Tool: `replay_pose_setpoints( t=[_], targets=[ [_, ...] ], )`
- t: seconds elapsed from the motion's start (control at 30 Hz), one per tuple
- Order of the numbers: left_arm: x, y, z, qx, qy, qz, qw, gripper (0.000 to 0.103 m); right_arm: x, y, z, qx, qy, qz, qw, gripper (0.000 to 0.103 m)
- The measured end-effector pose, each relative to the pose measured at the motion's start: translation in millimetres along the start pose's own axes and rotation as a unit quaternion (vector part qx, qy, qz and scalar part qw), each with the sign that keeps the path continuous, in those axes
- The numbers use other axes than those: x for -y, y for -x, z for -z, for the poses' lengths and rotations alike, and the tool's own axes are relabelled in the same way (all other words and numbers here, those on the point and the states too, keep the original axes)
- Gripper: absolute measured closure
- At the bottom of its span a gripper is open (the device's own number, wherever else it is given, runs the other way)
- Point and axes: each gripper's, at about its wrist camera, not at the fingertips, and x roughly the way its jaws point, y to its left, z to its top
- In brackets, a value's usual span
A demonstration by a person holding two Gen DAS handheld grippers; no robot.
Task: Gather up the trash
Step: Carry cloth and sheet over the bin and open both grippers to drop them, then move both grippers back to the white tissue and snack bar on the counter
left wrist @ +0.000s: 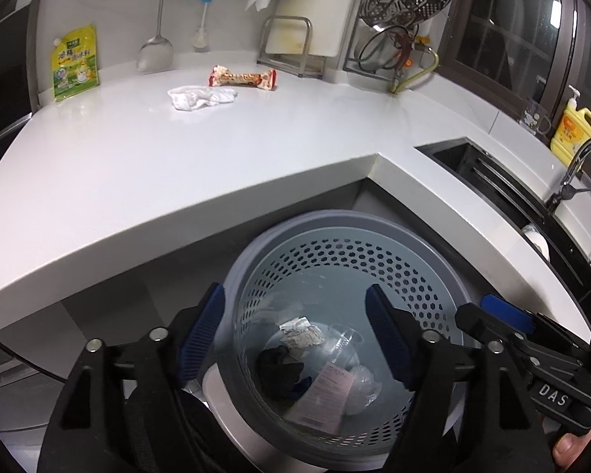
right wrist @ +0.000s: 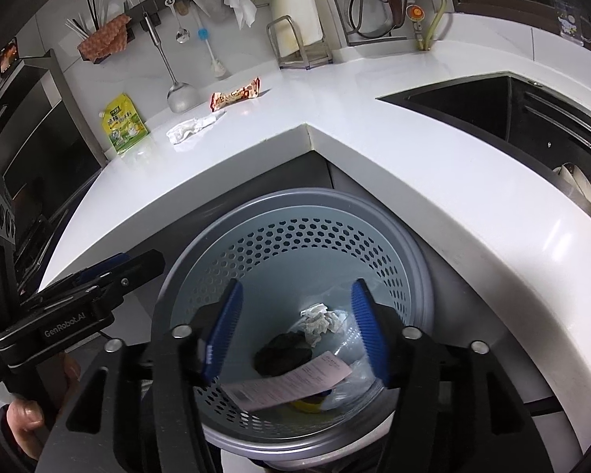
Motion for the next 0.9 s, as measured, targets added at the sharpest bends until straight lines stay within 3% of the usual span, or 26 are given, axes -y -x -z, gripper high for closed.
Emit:
replay_pose_setpoints(
  t=[0.23,0.5,0.9],
  targets=[
    [-7.8,15.6,-9.3,0.029,0.002,-0.018,0.9994,0.014,-5.3,4.5,-4.1,0.015,0.007,0.002,1.000,0.033],
    [-25.1,28.3,-28.4,0.058,0.011,-0.040,0.9975,0.009,-13.1,2.0,-20.2,0.029,0.019,0.001,0.999,0.026],
    [-60.3,12.0,-103.9,0.091,0.016,-0.095,0.9912,0.006,-21.2,-31.0,-83.9,0.031,0.041,-0.007,0.999,0.025]
  ],
)
